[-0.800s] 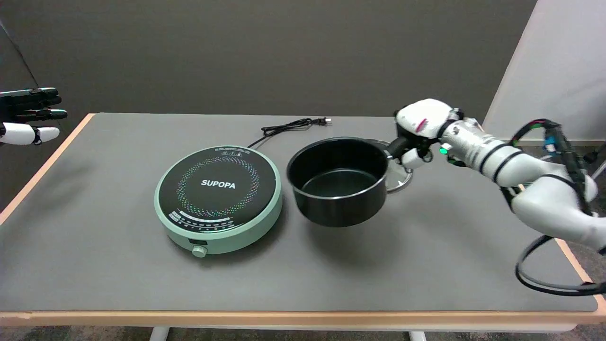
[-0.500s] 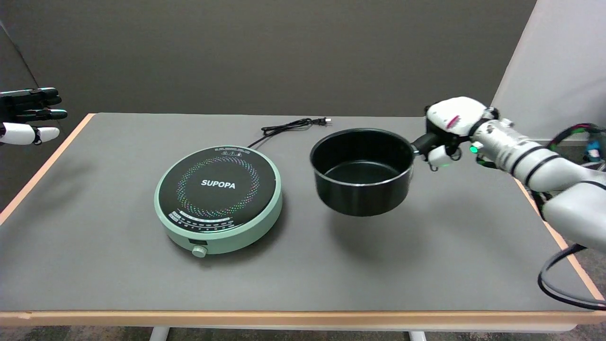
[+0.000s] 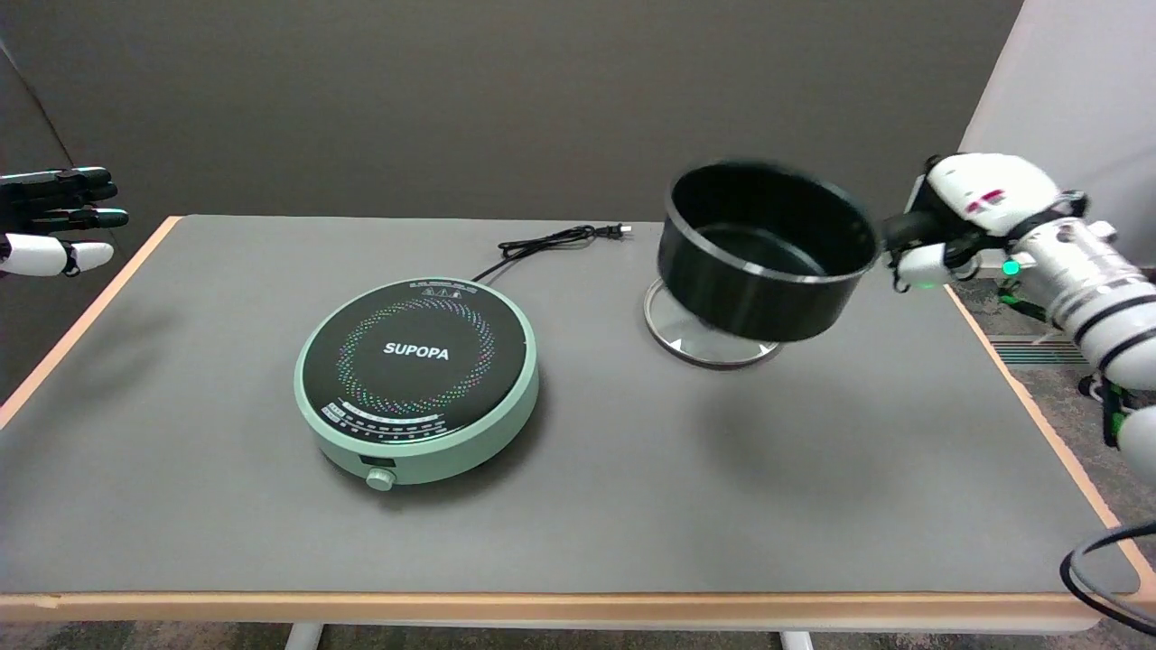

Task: Place the soup pot onto the table.

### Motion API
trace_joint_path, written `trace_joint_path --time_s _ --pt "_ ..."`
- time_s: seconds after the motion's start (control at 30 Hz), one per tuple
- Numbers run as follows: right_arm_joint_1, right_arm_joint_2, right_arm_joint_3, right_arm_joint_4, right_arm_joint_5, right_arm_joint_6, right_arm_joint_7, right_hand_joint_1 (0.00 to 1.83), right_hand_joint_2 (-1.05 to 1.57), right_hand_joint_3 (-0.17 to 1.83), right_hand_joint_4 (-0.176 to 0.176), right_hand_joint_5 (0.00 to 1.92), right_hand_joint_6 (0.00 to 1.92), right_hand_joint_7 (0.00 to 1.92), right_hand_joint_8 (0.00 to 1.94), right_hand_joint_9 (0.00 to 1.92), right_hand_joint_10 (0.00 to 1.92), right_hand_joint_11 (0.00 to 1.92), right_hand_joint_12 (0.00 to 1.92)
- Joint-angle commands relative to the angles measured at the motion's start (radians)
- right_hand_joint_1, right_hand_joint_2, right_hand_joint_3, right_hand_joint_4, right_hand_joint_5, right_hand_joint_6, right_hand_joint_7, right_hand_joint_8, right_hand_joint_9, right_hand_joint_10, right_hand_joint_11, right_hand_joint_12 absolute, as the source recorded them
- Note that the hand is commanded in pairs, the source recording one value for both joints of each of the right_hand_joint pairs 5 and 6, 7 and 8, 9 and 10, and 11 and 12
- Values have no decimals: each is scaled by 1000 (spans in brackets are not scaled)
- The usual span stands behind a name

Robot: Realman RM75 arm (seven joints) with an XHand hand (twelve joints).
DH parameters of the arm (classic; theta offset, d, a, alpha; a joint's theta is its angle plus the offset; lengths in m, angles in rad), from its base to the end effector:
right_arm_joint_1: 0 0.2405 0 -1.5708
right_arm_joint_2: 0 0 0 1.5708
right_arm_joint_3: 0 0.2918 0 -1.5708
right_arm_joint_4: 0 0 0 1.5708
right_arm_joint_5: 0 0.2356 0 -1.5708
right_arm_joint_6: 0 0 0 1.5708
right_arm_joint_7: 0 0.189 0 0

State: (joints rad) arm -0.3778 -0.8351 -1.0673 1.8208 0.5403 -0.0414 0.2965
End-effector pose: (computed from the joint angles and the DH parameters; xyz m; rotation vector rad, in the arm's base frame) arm -0.1452 -0.3335 0.5153 1.3750 0.0808 0.0891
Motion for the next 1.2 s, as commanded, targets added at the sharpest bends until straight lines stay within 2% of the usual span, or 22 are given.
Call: trace_joint_path --time_s 0.03,0.23,0.33,0.47,0.53,0.6,0.73,0.93,1.1,1.2 --pt "-108 -220 240 42 29 248 229 1054 760 1092 -29 1920 1920 1920 1920 1920 1920 1920 1920" --pt "-91 -280 298 41 29 282 314 1055 770 1081 -30 1920 1920 1920 1920 1920 1920 1920 1920" --pt "-91 -270 293 42 -6 281 322 1055 771 1082 -30 1920 1920 1920 1920 1920 1920 1920 1920" --pt "-106 -208 247 44 -179 275 318 1056 772 1085 -30 1920 1920 1920 1920 1920 1920 1920 1920" --pt "-119 -139 203 44 -279 262 321 1056 772 1087 -31 1920 1920 1920 1920 1920 1920 1920 1920" --pt "-125 -79 167 39 -306 249 322 1056 772 1089 -31 1920 1920 1920 1920 1920 1920 1920 1920" --pt "-120 24 86 31 -325 212 322 1057 769 1095 -31 1918 1918 1918 1918 1918 1918 1918 1918" --pt "-110 131 -18 33 -325 155 315 1057 764 1103 -33 1914 1914 1914 1914 1914 1914 1914 1914" --pt "-112 173 -106 40 -325 117 315 1058 759 1107 -33 1911 1911 1911 1911 1911 1911 1911 1911" --pt "-118 165 -149 41 -325 109 315 1059 758 1108 -33 1911 1911 1911 1911 1911 1911 1911 1911"
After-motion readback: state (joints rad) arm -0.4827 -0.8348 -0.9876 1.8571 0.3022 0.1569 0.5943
